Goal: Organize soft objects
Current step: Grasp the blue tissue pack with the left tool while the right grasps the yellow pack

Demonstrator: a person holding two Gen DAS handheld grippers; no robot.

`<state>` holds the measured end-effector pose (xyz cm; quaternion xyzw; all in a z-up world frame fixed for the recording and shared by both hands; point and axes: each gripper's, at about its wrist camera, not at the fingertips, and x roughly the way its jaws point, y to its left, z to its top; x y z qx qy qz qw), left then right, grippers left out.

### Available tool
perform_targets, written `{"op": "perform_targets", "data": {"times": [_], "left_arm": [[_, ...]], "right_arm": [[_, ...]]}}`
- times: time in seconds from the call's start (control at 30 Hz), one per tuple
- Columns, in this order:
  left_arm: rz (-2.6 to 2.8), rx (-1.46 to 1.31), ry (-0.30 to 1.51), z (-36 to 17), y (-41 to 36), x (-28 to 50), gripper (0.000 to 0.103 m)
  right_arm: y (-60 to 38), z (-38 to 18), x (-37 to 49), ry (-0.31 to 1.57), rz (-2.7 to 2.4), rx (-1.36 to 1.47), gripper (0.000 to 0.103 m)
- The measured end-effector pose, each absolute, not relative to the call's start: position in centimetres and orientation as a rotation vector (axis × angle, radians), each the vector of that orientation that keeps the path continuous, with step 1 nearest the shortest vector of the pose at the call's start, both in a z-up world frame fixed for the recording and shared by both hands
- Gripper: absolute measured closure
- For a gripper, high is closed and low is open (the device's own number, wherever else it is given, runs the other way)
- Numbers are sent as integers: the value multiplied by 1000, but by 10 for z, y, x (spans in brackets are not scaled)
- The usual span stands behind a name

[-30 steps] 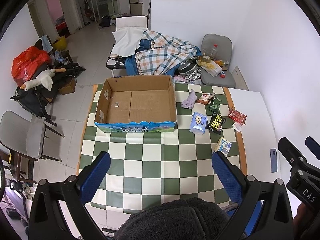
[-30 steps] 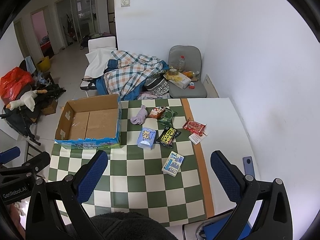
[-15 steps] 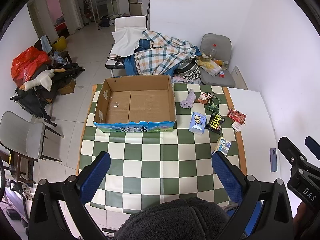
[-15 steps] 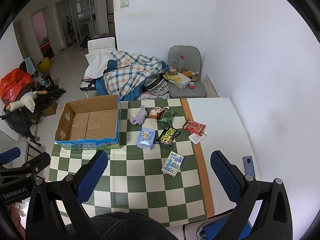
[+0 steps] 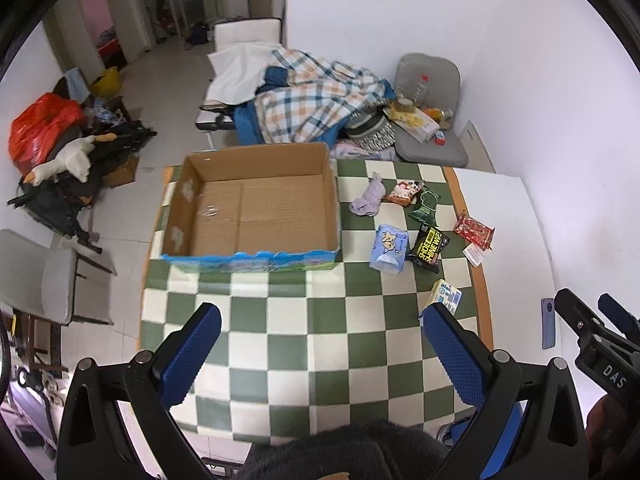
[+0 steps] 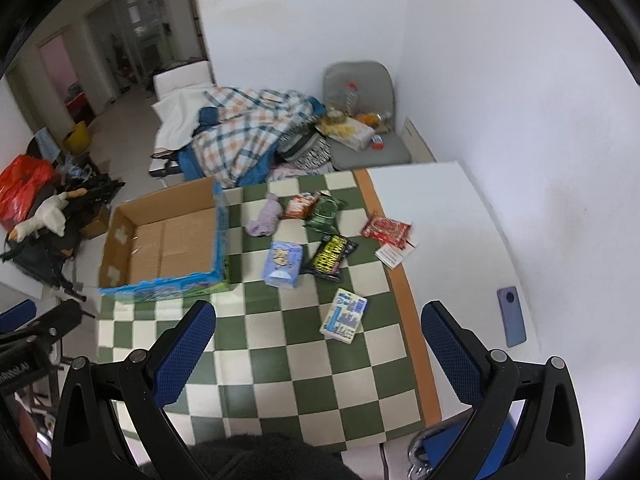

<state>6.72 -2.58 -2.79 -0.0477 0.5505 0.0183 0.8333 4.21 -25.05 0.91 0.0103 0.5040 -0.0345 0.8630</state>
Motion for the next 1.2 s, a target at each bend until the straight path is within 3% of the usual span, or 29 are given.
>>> {"op": "perform_targets", "data": {"times": [0.17, 0.37, 0.47, 0.57, 0.67, 0.97, 1.03, 1.1, 1.2], "left_arm": [[-1, 11, 1264, -89, -62, 140, 0], [-116, 106, 1433, -184, -113, 215, 1], [-138, 188, 1504, -233, -143, 246, 11], [-168, 193, 1584, -281, -163, 273, 14], [-196, 204, 1668, -322, -181, 291, 14], [-181, 255, 1799, -395, -193, 306, 14], [-171, 238, 1807, -401, -189, 309, 14], [-174, 214, 1812, -404, -187, 311, 36], [-185, 178, 1810, -405, -185, 312, 49]], "right_arm": [[-293, -67, 99, 1193, -124, 77, 0], [-340, -211, 161, 1435, -171, 232, 0], [-361, -285, 180, 1522, -191, 324, 2], [-371, -337, 186, 1580, -210, 418, 15], [-373, -371, 185, 1623, -196, 496, 20], [-360, -418, 164, 1693, -135, 530, 21], [-358, -427, 159, 1703, -130, 526, 29], [-354, -434, 155, 1717, -134, 509, 32], [-353, -439, 153, 1711, -141, 517, 34]]}}
